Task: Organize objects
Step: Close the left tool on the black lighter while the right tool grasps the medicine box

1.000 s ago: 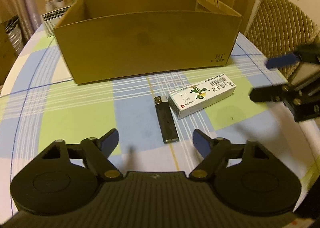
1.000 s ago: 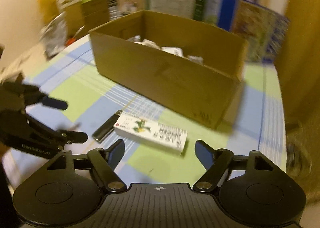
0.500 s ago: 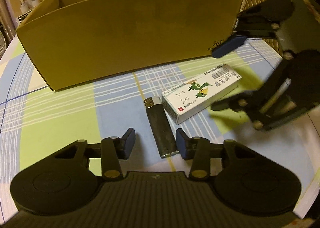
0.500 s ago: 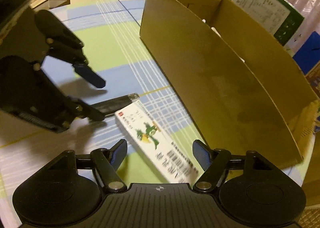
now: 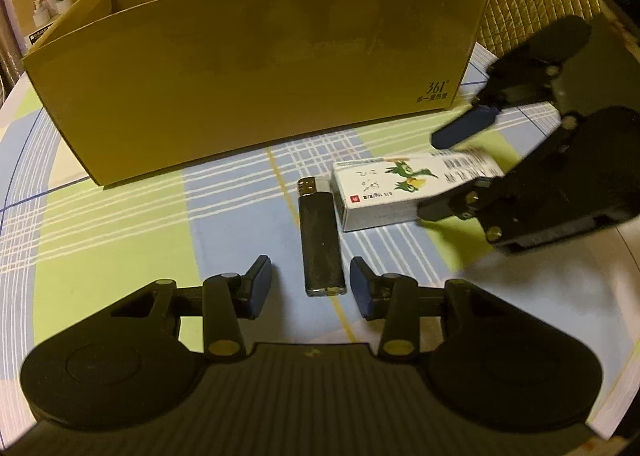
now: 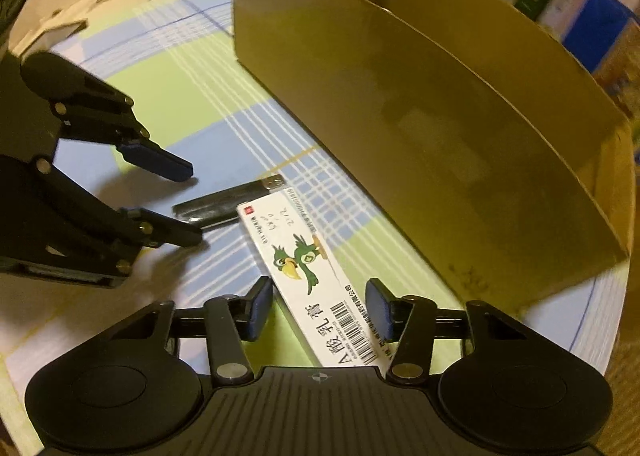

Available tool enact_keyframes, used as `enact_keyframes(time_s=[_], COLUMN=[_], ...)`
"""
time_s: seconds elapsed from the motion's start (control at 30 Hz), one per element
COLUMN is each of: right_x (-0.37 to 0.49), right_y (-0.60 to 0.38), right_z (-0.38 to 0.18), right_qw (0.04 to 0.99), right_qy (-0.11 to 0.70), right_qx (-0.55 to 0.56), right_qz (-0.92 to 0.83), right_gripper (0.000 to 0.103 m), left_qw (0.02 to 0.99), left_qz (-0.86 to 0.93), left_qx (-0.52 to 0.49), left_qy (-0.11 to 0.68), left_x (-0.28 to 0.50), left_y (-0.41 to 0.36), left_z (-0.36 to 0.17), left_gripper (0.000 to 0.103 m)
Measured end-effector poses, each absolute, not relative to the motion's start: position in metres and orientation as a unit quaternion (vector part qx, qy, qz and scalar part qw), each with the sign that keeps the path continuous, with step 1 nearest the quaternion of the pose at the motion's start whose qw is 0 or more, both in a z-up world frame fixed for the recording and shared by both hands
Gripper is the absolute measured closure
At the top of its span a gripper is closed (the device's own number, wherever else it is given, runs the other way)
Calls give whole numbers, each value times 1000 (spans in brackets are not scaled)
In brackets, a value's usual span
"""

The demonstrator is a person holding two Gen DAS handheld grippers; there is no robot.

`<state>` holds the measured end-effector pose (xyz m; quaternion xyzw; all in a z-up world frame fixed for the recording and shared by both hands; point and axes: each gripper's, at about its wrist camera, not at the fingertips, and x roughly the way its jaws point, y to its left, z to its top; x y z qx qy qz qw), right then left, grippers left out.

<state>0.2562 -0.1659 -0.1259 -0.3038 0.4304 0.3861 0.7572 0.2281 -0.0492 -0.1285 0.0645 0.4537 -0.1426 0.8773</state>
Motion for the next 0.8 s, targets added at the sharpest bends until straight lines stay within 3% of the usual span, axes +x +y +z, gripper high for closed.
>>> enact_keyframes(time_s=[0.03,0.17,0.5,0.8], right_x=[255,247,219,197], right_y=[-167,-174,-195,-203], right_z=[-124,-118,-108,-113], right_qw=[760,773,795,827], right_qy=[438,465,517,464], right_qx=[-292,-233,-115,-92], right_qz=[381,364,295,302], right_gripper=[59,65,65,54], left_qw=[877,877,868,880], left_qz=[-142,-143,-136,-114], left_qx=[65,71,76,46], left_qy=[454,452,472,459], left_x=[229,230,195,176], left_y=[-50,-51,-42,-26], left_z=[-129,-131,-123,-113], left_gripper=[66,85,85,81])
